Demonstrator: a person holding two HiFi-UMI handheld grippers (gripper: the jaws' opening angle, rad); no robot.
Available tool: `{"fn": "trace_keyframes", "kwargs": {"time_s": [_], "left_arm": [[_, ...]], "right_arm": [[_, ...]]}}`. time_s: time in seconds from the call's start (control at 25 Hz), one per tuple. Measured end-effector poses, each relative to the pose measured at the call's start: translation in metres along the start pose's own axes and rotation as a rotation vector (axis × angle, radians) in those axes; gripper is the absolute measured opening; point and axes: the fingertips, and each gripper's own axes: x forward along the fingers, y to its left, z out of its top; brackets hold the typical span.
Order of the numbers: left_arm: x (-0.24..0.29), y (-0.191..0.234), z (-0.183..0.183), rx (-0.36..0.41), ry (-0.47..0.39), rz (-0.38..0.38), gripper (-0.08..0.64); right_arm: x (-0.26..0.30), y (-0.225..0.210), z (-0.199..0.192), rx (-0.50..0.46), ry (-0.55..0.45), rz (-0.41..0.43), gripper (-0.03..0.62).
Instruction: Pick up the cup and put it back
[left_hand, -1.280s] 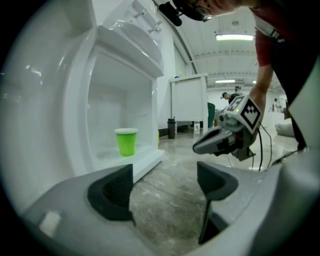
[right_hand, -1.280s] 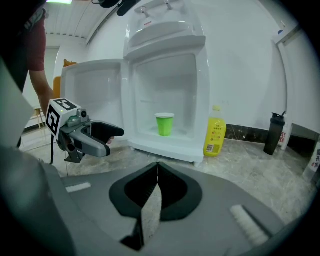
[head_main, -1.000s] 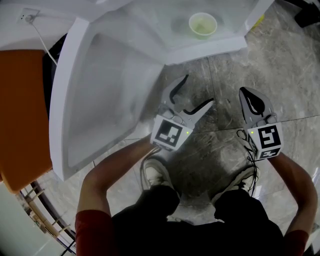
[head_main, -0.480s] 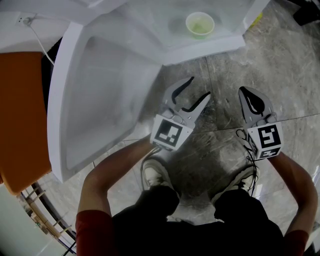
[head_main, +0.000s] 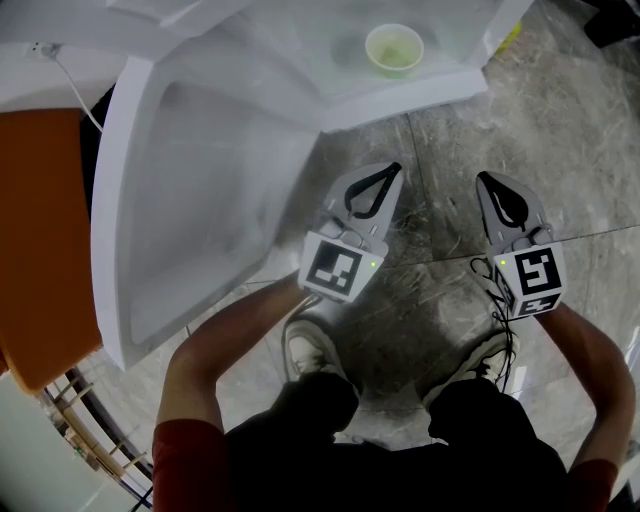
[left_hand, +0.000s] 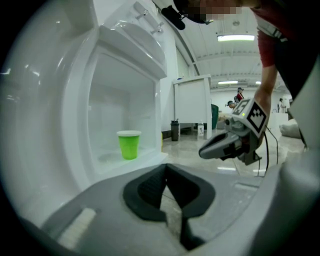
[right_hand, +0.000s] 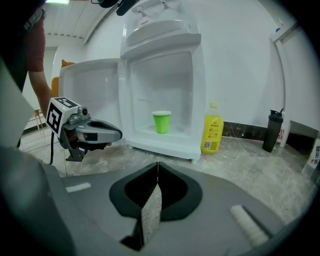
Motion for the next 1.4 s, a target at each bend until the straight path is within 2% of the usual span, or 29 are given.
{"fn": "trace_keyframes", "kwargs": {"time_s": [0.48, 0.56, 0.68, 0.8, 0.88, 1.08, 1.28, 1.4], "left_arm": [[0.011, 0.004, -0.006, -0.004, 0.007, 0.008, 0.0], [0.014, 0.004, -0.007, -0.012, 0.007, 0.016, 0.0], [0.017, 0.011, -0.009, -0.061, 0.019, 0.068, 0.0], [0.016, 0.006, -0.008, -0.025, 0.057, 0.062, 0.0], [0.012, 0.004, -0.001, -0.035, 0.067, 0.066, 0.0], [-0.014, 0.008, 0.037, -0.091, 0.116, 0.131, 0.0], [-0.045, -0.002, 0.118, -0.124, 0.127, 0.161, 0.0], [-0.069, -0.005, 0.165, -0.138, 0.174, 0.222, -0.002]], "right_arm": [[0.002, -0.012, -0.004, 0.023, 0.003, -0.019, 0.002], [0.003, -0.018, 0.001, 0.039, -0.033, -0.036, 0.002], [0.003, -0.033, 0.006, 0.07, -0.038, -0.083, 0.003], [0.002, -0.043, 0.017, 0.084, -0.063, -0.133, 0.003], [-0.004, -0.043, 0.023, 0.09, -0.054, -0.137, 0.002], [-0.041, -0.035, 0.044, 0.251, -0.025, -0.153, 0.003], [-0.091, -0.024, 0.1, 0.29, -0.003, -0.194, 0.003], [-0.128, -0.01, 0.15, 0.284, -0.022, -0.179, 0.003]]}}
